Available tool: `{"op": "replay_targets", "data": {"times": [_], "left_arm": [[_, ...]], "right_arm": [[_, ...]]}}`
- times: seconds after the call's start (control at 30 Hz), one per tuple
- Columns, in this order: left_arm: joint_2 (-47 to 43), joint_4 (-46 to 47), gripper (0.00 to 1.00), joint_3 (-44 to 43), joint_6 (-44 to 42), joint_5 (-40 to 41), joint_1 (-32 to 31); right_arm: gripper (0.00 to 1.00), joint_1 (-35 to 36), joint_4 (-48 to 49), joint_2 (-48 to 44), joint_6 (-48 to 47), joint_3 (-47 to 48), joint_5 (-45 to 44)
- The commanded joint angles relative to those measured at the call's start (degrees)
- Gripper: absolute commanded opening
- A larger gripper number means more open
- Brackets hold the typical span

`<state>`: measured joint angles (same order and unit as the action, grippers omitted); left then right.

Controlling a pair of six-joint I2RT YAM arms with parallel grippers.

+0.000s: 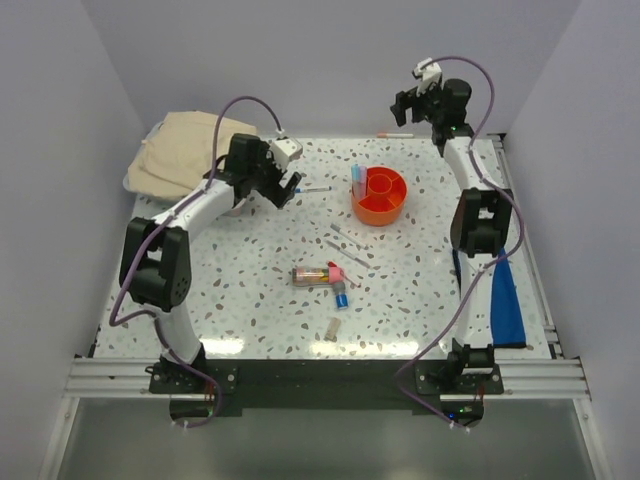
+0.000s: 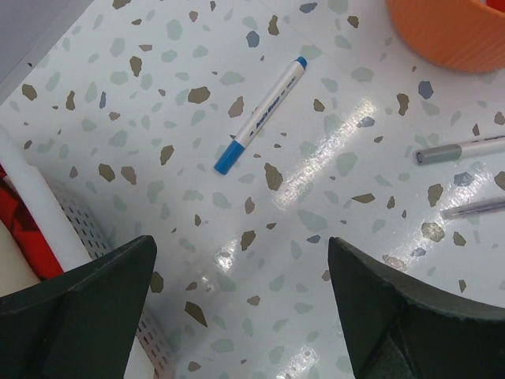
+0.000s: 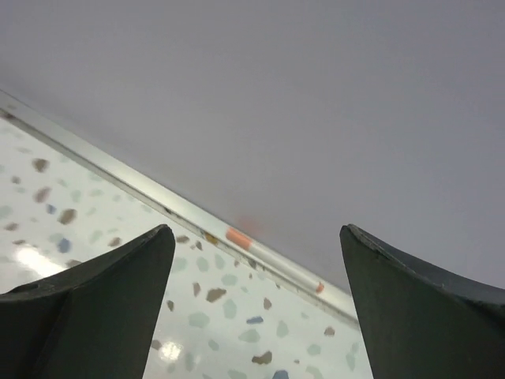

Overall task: Sort the stationery into containers
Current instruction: Move the pen to the center of the board.

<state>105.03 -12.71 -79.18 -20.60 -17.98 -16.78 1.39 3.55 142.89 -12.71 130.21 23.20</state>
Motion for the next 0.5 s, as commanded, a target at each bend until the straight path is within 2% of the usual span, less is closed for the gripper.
{"op": "replay_targets", "data": {"times": [0.0,0.07,0.1,0.13,0.23,0.33,0.47], "left_arm": [[-8.5,2.07,0.95,0.59,1.08,-0.57,0.08],[-11.15,2.77,0.95,2.18,2.4,1.7,0.08],[-14.12,3.04,0.95,3.92,2.75,2.85,0.16],[-15.72,3.13,0.95,4.99,3.8,4.17,0.25],[-22.49,3.22,0.94,9.47,7.76,10.67,1.3],[-30.13,1.99,0.94,14.39,11.19,14.01,3.23],[-41.8,2.69,0.94,22.55,11.73,14.64,6.75]], "right_arm": [[0.89,1.94,-11.67,-8.06,-3.72,6.45,17.83],[0.9,5.27,-17.5,-9.11,-9.32,7.33,20.99],[0.91,6.77,-23.79,-9.64,-12.57,6.81,20.92],[0.91,8.53,-26.81,-10.08,-19.82,6.03,20.31],[0.92,16.69,-32.11,-10.88,-28.13,1.72,15.66],[0.92,20.66,-32.29,-7.37,-27.81,2.58,11.78],[0.91,24.09,-32.47,0.09,-26.05,11.79,8.79]]}}
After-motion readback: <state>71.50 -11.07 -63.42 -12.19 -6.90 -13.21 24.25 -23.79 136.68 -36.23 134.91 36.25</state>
